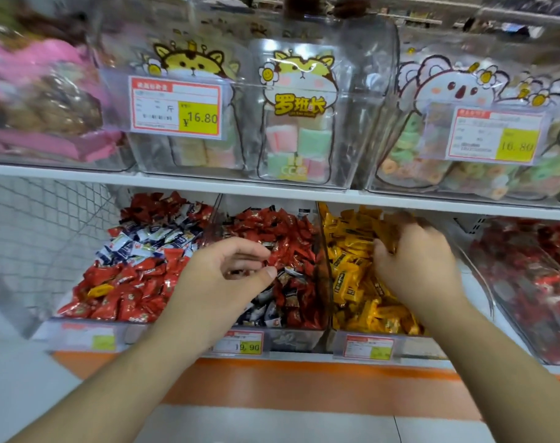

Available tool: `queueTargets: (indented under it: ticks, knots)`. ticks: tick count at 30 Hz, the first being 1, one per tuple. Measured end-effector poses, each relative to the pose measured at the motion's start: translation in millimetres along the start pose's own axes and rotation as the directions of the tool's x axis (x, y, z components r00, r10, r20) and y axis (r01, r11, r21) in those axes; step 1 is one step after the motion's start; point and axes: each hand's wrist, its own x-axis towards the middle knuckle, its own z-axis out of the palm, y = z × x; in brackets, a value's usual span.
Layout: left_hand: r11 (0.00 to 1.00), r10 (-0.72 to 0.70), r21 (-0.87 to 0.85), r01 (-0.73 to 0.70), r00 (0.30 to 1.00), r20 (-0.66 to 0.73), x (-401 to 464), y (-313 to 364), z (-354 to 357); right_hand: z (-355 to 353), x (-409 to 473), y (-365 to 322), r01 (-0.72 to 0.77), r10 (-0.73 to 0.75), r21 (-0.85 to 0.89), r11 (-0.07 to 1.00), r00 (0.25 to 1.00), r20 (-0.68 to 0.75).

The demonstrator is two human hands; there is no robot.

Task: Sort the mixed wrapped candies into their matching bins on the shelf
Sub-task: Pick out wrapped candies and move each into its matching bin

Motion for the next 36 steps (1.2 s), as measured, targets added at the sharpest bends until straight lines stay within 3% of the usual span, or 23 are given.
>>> queueTargets:
  ticks: [5,8,11,15,20,24,29,32,36]
  knots:
    - [0.992,0.058,0.115,-0.057,0.998,-0.004,-4,-6,-17,0,-16,-35,0.097,-0.11,0.116,0.989,0.987,0.114]
    - [0.93,0.144,0.343,-0.129,0.989,-0.019,-4,-12,-42,-2,-31,-63,0.212,-0.239,0.184,0.96,0.961,0.142]
    - [0.859,0.182,0.498,-0.114,0.979,-0.09,3,-24,-85,1,-41,-81,0.315,-0.356,0.226,0.922,0.919,0.169]
    - [0.752,0.055,0.656,0.061,0.987,-0.154,16,-53,-147,14,-48,-94,0.395,-0.456,0.287,0.873,0.868,0.194]
    - [0.629,-0.154,0.772,0.094,0.988,0.006,25,-83,-171,28,-52,-99,0.429,-0.5,0.301,0.852,0.837,0.222]
    - [0.648,-0.151,0.762,0.025,0.984,0.096,32,-80,-163,37,-51,-100,0.429,-0.502,0.3,0.852,0.833,0.233]
    - [0.656,-0.054,0.754,0.002,0.998,0.045,38,-82,-147,43,-51,-100,0.419,-0.496,0.306,0.855,0.832,0.249]
    - [0.715,-0.001,0.699,-0.012,1.0,0.019,41,-84,-140,45,-50,-97,0.422,-0.5,0.308,0.853,0.829,0.249]
    - [0.86,-0.046,0.51,-0.035,0.988,0.144,37,-77,-146,43,-48,-94,0.431,-0.506,0.301,0.851,0.827,0.244]
